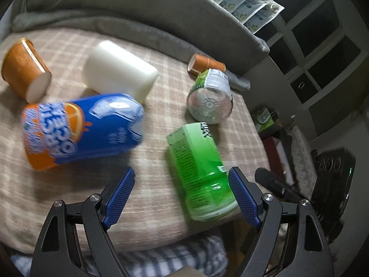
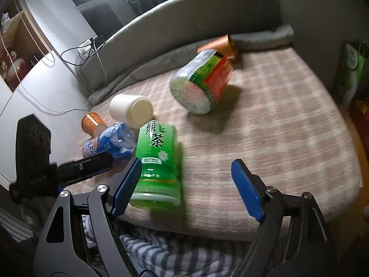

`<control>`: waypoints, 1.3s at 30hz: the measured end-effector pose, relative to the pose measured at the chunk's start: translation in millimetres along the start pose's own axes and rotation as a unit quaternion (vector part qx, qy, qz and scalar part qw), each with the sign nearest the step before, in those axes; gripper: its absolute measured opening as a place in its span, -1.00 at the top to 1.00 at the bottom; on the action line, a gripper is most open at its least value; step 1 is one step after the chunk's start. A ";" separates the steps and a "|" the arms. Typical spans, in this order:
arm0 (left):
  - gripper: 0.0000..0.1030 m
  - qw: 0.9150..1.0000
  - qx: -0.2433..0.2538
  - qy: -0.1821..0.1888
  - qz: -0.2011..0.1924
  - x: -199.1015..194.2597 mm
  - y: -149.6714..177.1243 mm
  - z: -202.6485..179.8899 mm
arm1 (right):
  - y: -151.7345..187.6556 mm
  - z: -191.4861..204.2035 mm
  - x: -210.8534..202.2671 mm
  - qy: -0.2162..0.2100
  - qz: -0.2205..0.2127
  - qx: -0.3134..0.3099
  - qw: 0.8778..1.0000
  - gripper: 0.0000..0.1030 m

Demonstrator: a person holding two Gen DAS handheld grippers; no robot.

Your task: Flip cup upright

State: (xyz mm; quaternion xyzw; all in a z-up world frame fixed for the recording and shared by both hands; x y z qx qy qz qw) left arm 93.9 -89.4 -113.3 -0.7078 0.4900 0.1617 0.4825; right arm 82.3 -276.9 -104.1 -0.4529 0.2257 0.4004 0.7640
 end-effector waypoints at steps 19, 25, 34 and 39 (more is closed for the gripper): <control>-0.58 0.993 -0.084 0.041 0.065 54.0 -14.2 -0.2 | -5.2 -30.3 -10.7 0.014 -0.034 0.024 0.999 -0.60; -0.42 0.994 -0.073 0.034 0.078 63.6 -14.1 -0.6 | -6.5 -41.0 -8.0 0.020 -0.036 0.039 0.998 -0.60; -0.17 0.994 -0.056 0.030 0.086 69.2 -12.0 -1.6 | -9.1 -52.3 -8.0 0.023 -0.044 0.061 0.997 -0.60; -0.16 0.997 -0.033 0.022 0.068 60.8 -13.8 -8.1 | -9.4 -50.3 -9.3 0.022 -0.047 0.060 0.997 -0.60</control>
Point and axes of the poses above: each gripper's, at about its wrist camera, not at the fingertips, and x roughly the way its jaws point, z to its left, y to its underside, the point moved 6 cm from there along x, roughly the way its jaws point, and after that the axes turned 10 degrees about x, right-handed, at the moved point
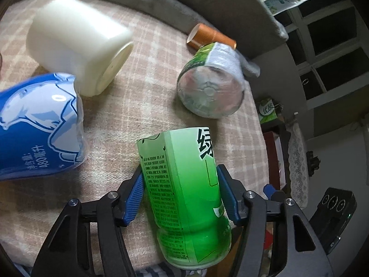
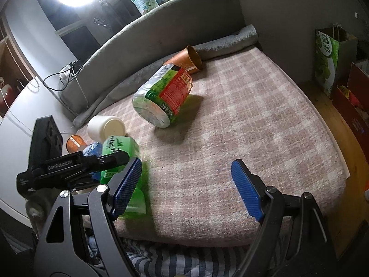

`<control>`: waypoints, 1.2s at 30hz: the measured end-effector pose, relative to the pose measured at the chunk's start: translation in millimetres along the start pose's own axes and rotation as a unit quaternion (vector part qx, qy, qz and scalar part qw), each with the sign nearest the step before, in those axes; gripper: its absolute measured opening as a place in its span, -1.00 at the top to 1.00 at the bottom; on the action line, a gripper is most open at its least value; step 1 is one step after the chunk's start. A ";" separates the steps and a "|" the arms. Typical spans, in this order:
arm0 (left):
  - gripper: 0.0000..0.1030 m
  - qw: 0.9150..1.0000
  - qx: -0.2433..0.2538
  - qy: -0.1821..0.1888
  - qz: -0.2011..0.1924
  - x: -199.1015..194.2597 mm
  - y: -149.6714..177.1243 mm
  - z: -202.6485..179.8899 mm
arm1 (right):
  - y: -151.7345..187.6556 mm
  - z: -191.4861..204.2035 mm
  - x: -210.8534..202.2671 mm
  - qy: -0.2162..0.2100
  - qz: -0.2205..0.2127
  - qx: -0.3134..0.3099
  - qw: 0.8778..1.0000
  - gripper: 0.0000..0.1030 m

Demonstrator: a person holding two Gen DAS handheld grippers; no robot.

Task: Flip cup upright
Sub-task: 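Grasp the green bottle with the left tool and lift it, then rotate the bottle base-down with the left tool and set it on the table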

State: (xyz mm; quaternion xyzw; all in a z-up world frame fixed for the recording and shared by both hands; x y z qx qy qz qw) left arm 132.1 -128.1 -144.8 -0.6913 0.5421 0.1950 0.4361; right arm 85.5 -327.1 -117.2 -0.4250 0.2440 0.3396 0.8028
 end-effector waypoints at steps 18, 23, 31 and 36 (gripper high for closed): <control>-0.07 0.985 0.122 -0.064 -0.106 -34.7 -6.2 -32.6 | 1.1 6.1 -1.7 -0.001 -0.004 0.000 1.000 -0.60; -0.07 0.978 0.141 -0.079 -0.135 -41.8 -9.6 -38.3 | 0.4 6.2 -2.0 -0.002 -0.004 0.000 1.000 -0.60; -0.07 0.958 0.187 -0.116 -0.182 -39.3 -14.4 -43.4 | 0.6 6.9 -2.0 -0.003 -0.005 0.001 1.000 -0.60; -0.07 0.949 0.212 -0.138 -0.189 -34.4 -10.0 -46.2 | -0.2 7.1 -2.2 -0.004 -0.008 0.002 1.000 -0.60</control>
Point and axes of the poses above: each gripper's, at about its wrist camera, not at the fingertips, and x roughly the way its jaws point, z to its left, y to its underside, the point moved 6 cm from there along x, roughly the way its jaws point, and after that the axes turned 10 degrees about x, right-handed, at the moved point
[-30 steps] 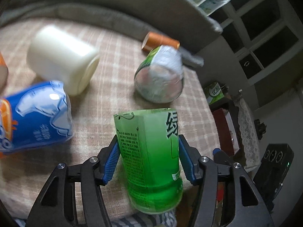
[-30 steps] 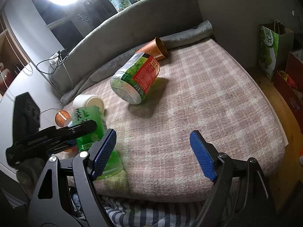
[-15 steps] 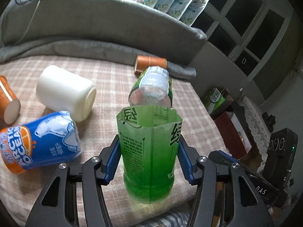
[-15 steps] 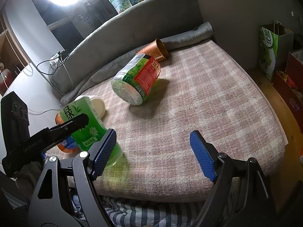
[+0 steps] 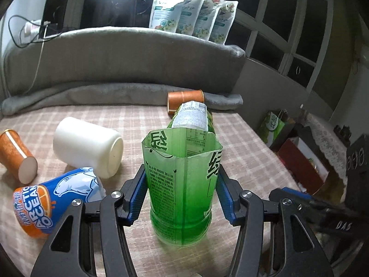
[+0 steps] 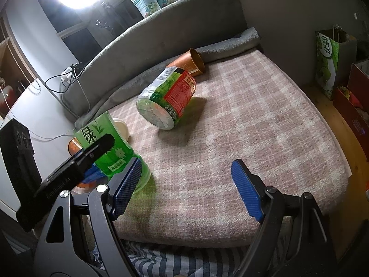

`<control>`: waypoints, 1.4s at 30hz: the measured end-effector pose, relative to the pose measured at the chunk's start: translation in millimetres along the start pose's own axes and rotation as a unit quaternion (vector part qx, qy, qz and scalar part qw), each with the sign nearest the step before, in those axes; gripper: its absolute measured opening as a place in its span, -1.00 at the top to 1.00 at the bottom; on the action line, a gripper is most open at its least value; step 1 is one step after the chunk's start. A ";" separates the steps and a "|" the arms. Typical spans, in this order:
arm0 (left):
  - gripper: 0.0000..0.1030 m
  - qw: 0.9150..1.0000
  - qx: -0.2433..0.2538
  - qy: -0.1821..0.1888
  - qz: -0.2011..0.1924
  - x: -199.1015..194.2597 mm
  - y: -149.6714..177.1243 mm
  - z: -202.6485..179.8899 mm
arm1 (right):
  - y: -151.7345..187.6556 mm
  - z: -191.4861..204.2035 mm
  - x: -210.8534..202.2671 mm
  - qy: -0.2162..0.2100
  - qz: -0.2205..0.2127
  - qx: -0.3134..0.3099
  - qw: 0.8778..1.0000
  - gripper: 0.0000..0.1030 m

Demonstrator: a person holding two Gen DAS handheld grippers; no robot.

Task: Flip cup upright
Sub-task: 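Rotate the bottle base-down with the left tool and set it on the table, then open the left tool to release the standing bottle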

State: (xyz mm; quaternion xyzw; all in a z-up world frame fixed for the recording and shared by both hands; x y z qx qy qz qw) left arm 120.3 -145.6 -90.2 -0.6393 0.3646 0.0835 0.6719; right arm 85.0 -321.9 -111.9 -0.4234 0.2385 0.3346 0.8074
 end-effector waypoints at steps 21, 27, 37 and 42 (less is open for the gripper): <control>-0.07 0.999 0.031 0.008 0.008 -17.7 16.8 -9.2 | 3.3 12.1 -7.2 -0.006 -0.011 -0.011 1.000 -0.60; -0.07 0.999 0.028 0.015 0.013 -21.1 20.4 -9.5 | 3.4 12.9 -8.0 -0.008 -0.011 -0.011 1.000 -0.60; -0.18 0.999 0.030 0.032 0.028 -24.8 26.3 -13.5 | 4.4 15.1 -10.7 -0.009 -0.012 -0.012 1.000 -0.60; -0.48 0.998 0.035 0.043 0.033 -25.1 26.1 -17.4 | 4.4 15.5 -12.5 -0.009 -0.015 -0.012 1.000 -0.60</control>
Point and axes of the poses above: each gripper's, at about its wrist camera, not at the fingertips, and x roughly the way its jaws point, z to its left, y to its underside, the point moved 6 cm from there along x, roughly the way its jaws point, and after that the axes turned 10 degrees about x, right-handed, at the moved point
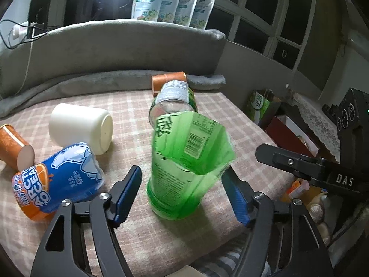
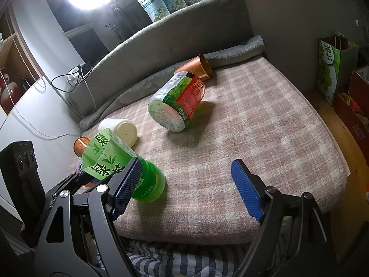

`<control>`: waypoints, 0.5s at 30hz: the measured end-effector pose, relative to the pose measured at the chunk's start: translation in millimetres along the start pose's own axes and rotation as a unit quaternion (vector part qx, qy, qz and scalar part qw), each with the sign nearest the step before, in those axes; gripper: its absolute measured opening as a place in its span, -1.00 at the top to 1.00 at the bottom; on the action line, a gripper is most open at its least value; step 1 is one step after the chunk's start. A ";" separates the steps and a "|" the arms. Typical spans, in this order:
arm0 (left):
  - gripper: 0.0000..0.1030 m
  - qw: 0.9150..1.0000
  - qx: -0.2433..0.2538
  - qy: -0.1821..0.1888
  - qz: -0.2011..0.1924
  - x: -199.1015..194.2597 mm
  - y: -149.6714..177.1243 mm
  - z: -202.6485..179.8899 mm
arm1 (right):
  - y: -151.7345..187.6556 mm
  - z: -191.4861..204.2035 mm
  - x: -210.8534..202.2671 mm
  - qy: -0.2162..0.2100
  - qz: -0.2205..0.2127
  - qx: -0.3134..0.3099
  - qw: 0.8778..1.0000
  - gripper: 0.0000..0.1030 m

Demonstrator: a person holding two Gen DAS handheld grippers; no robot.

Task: Flip cup upright
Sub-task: 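Open the left tool to release the standing bottle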

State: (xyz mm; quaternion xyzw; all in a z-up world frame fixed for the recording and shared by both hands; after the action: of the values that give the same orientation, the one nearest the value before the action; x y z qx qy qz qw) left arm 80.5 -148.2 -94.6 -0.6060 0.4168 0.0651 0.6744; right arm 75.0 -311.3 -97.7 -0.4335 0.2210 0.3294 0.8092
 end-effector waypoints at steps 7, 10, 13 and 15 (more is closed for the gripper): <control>-0.56 1.000 0.000 0.010 0.008 -4.4 3.6 -0.4 | -0.1 3.9 -1.7 -0.003 -0.005 -0.009 1.000 -0.60; -0.56 1.000 0.003 0.011 0.009 -11.1 7.7 0.4 | -1.0 8.4 -3.6 0.001 -0.015 -0.022 1.000 -0.60; -0.56 1.000 0.007 0.006 0.006 -20.8 12.3 3.5 | -2.7 13.4 -7.1 0.008 -0.032 -0.039 0.999 -0.60; -0.56 1.000 0.009 0.000 0.003 -28.5 15.0 7.7 | -3.9 16.6 -9.2 0.019 -0.047 -0.053 0.997 -0.60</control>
State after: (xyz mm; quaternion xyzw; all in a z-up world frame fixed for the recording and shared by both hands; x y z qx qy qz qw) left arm 56.9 -125.8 -88.4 -0.5990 0.4190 0.0634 0.6794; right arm 72.7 -301.9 -80.9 -0.4916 0.1978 0.2942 0.7954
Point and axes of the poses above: each gripper's, at about its wrist camera, not at the fingertips, and x roughly the way its jaws point, z to its left, y to its underside, the point moved 6 cm from there along x, roughly the way its jaws point, and after that the axes turned 10 degrees about x, right-handed, at the moved point
